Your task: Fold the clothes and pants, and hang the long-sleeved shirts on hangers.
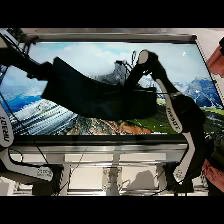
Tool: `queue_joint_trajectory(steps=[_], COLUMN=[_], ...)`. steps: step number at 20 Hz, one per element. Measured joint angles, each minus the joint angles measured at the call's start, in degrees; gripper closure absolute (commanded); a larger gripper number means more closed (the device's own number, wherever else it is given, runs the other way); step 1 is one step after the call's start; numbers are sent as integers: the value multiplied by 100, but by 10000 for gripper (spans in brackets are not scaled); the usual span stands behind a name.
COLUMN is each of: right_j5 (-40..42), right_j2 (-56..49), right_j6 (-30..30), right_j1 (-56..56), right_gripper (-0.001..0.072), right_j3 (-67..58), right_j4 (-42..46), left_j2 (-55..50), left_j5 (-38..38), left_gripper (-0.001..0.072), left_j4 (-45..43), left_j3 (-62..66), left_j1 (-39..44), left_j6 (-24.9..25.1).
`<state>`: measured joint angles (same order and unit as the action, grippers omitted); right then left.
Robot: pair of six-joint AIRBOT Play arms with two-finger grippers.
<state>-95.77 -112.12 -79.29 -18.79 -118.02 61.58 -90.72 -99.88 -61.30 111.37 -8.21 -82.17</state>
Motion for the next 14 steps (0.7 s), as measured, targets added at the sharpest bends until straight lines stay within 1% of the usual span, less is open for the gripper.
queue_joint_trajectory(steps=[4,7,14], right_j5=[-63,-70,-122], right_j2=[734,1198,1777], right_j6=[72,111,138], right_j1=[310,632,1469], right_gripper=[609,609,609], right_j3=[-55,-59,-2], right_j4=[13,20,15], left_j2=[-15,-229,-1086], left_j5=[-146,9,1058], left_gripper=[686,686,685], left_j4=[-59,-79,-76], left_j3=[584,717,793], left_j1=[385,942,2640], left_j6=[-494,-732,-905])
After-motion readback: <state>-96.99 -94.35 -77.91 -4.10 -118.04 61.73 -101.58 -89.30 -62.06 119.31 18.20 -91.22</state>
